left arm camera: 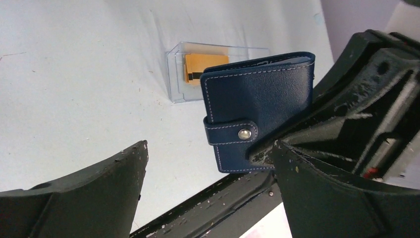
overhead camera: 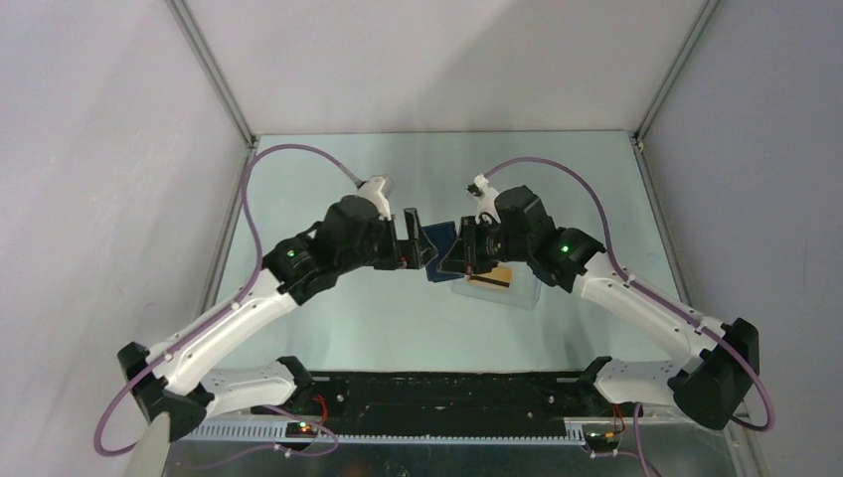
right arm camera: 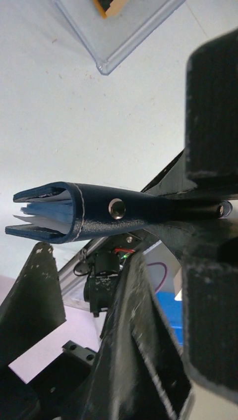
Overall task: Put the credit cards into the card holder
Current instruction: Open the card holder.
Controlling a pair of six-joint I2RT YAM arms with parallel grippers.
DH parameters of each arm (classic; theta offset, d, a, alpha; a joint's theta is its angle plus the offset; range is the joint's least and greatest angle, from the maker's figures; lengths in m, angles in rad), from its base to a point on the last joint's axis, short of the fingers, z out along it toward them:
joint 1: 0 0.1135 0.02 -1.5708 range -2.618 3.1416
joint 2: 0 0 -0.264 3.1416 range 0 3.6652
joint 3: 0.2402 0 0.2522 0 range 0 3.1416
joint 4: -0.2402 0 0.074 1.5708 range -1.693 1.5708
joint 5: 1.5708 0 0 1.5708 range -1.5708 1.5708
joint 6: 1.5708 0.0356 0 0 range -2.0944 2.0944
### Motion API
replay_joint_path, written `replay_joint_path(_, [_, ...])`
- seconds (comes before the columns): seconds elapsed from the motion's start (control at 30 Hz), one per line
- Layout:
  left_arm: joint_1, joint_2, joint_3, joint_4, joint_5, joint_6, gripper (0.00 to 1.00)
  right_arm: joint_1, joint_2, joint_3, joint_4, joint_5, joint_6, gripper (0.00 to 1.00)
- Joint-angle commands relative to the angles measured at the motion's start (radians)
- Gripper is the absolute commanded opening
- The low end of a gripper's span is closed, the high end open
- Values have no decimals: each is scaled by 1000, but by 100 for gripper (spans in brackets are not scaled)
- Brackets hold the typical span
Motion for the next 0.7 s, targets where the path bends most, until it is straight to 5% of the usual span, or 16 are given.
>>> replay_joint_path(0.0, [-45, 75, 54, -27, -73, 21, 100, 12, 13, 69, -29, 66, -34, 0])
replay_joint_path(0.23, [-55, 98, 28, -28, -146, 0, 94, 17, 13, 69, -32, 60, -39, 0])
replay_joint_path(0.53, [-55, 78, -33, -83, -313, -43, 54, 33, 19, 70, -10, 21, -52, 0])
replay_joint_path(0.67, [-53, 83, -49, -168, -403, -83, 48, 33, 10, 70, -16, 34, -55, 0])
